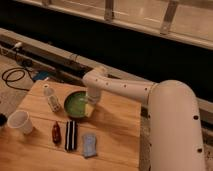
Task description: Push the ceramic bowl across the table
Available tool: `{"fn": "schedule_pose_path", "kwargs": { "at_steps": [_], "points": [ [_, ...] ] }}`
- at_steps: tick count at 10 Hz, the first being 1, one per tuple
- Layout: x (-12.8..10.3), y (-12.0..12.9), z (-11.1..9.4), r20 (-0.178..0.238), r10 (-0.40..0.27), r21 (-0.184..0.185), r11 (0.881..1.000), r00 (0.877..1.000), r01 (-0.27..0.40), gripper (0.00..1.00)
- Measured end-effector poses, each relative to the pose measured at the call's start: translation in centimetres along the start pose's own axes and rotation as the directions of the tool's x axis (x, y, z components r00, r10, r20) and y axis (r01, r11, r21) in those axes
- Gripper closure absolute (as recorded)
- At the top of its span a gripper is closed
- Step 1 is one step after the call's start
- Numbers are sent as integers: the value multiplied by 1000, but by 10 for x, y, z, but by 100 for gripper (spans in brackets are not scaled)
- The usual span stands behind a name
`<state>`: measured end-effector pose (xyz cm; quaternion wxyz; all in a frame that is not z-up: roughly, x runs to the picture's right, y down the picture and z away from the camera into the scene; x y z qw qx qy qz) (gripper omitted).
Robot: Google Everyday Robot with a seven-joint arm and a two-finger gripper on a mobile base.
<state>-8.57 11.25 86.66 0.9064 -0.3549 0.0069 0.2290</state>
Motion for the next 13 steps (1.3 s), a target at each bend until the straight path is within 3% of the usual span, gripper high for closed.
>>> {"fn": "schedule_pose_path", "kwargs": {
  "at_steps": [2, 9, 13],
  "points": [
    [-19, 6, -3, 22, -42, -3, 999, 999, 42, 30],
    [-48, 24, -2, 82, -127, -42, 991, 989, 130, 30],
    [-100, 31, -20, 138, -207, -13, 977, 969, 211, 30]
  ]
}}
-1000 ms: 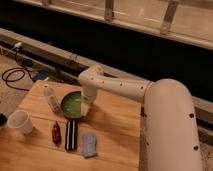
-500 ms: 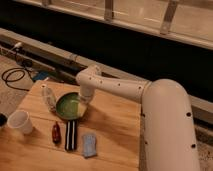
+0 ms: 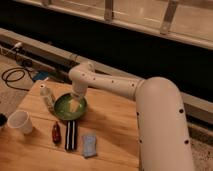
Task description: Push the ceramic bowl across the table
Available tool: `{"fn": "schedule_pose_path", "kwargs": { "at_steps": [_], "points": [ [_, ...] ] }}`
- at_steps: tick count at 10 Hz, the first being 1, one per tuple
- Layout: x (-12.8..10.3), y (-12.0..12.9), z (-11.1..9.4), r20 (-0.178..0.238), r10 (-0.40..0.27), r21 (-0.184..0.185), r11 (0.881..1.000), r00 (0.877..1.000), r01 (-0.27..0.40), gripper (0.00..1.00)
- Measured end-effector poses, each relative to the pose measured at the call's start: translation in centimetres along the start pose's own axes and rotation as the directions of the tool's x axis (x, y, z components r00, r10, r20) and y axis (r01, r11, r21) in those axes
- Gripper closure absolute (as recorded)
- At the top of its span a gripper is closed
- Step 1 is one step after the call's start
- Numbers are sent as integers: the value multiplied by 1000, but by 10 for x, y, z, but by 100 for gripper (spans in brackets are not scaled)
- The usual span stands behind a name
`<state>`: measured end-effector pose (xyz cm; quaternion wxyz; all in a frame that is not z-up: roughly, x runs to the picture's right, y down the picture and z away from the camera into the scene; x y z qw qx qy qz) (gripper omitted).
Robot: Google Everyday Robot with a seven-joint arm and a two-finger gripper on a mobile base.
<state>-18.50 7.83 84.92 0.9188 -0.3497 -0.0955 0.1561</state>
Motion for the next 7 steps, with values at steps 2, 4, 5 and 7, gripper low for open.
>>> {"fn": "schedule_pose_path", "kwargs": {
  "at_steps": [2, 4, 5, 7],
  "points": [
    [-35, 1, -8, 29, -62, 15, 998, 998, 61, 30],
    [-45, 4, -17, 41, -90, 41, 995, 995, 88, 30],
    [-43, 1, -24, 37, -75, 63, 995, 997, 72, 30],
    [-19, -8, -36, 29, -17, 101, 995, 999, 14, 30]
  ]
}}
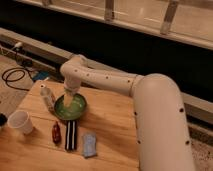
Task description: Push the ceramic bowl across the table
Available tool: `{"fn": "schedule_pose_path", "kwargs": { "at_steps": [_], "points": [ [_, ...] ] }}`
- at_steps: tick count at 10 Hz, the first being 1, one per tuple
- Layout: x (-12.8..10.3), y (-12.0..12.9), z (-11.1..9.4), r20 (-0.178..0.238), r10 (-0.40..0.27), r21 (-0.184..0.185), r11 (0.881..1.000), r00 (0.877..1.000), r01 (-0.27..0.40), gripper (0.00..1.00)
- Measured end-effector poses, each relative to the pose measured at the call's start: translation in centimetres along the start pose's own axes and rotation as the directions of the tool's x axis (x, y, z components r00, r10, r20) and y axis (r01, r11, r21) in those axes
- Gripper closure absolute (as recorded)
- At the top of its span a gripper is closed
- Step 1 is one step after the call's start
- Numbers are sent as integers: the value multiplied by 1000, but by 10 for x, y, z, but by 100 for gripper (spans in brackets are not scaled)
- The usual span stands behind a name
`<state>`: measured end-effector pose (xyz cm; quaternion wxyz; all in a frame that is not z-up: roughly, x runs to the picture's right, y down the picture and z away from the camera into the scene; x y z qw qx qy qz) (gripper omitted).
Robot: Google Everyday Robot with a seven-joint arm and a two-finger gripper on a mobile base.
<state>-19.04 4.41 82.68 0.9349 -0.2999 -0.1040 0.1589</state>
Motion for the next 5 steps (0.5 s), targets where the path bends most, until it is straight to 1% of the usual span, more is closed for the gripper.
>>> {"fn": "schedule_pose_path", "kwargs": {
  "at_steps": [1, 2, 3, 4, 5],
  "points": [
    [20, -4, -8, -4, 41, 21, 999, 999, -40, 30],
    [42, -5, -16, -4, 83, 36, 996, 997, -83, 30],
    [60, -6, -22, -5, 115, 48, 992, 993, -114, 30],
    [70, -5, -25, -4, 134, 54, 990, 991, -134, 30],
    [71, -5, -25, -3, 134, 54, 990, 991, -134, 30]
  ]
}}
